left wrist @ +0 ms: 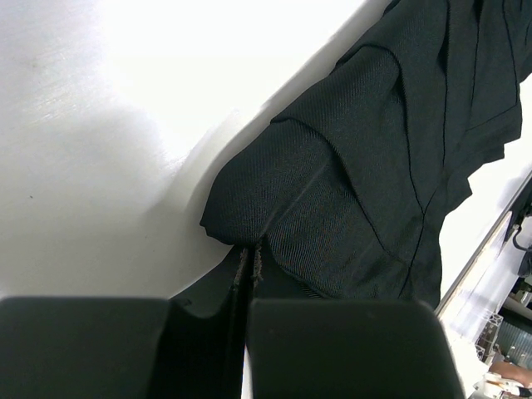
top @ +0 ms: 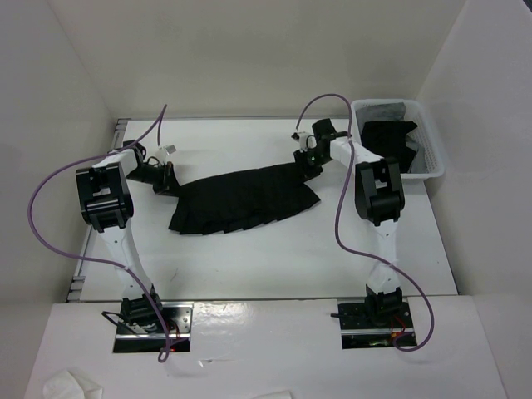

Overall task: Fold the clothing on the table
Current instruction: Fold the skirt

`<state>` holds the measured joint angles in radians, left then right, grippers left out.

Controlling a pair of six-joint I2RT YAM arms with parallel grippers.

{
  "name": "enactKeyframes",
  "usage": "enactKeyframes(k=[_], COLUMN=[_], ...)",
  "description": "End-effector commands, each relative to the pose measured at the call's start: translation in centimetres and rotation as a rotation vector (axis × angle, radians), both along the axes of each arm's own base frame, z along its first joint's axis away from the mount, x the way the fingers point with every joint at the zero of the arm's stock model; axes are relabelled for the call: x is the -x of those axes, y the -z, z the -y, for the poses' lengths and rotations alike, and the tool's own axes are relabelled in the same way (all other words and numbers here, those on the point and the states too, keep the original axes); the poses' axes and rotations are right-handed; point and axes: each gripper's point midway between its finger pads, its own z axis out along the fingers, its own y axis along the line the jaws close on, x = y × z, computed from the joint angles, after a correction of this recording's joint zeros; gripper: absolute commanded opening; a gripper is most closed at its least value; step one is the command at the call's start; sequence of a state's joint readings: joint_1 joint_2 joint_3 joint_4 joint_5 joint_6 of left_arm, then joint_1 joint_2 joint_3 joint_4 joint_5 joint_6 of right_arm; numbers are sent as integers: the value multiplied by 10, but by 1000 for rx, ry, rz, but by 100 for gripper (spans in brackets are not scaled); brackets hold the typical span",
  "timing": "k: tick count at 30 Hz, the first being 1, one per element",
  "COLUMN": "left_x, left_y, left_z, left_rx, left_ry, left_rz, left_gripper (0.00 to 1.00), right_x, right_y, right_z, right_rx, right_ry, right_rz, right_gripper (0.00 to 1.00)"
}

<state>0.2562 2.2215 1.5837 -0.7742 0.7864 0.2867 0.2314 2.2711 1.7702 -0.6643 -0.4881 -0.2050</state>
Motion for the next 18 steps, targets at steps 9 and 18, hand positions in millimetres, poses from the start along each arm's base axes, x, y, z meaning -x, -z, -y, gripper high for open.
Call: enactKeyframes(k=[9, 18], left_x=[11, 15], left_y=[7, 4], left_z=[-7, -7], left_rx=[-83, -85], left_ry=[44, 51], left_rz=[-2, 4], left_gripper=[0, 0], right_x=[-3, -38], right_y=[-17, -86], right_z=[12, -5], right_rx=[70, 151], right_ry=[25, 63], right_rz=[44, 196], right_gripper=[0, 0])
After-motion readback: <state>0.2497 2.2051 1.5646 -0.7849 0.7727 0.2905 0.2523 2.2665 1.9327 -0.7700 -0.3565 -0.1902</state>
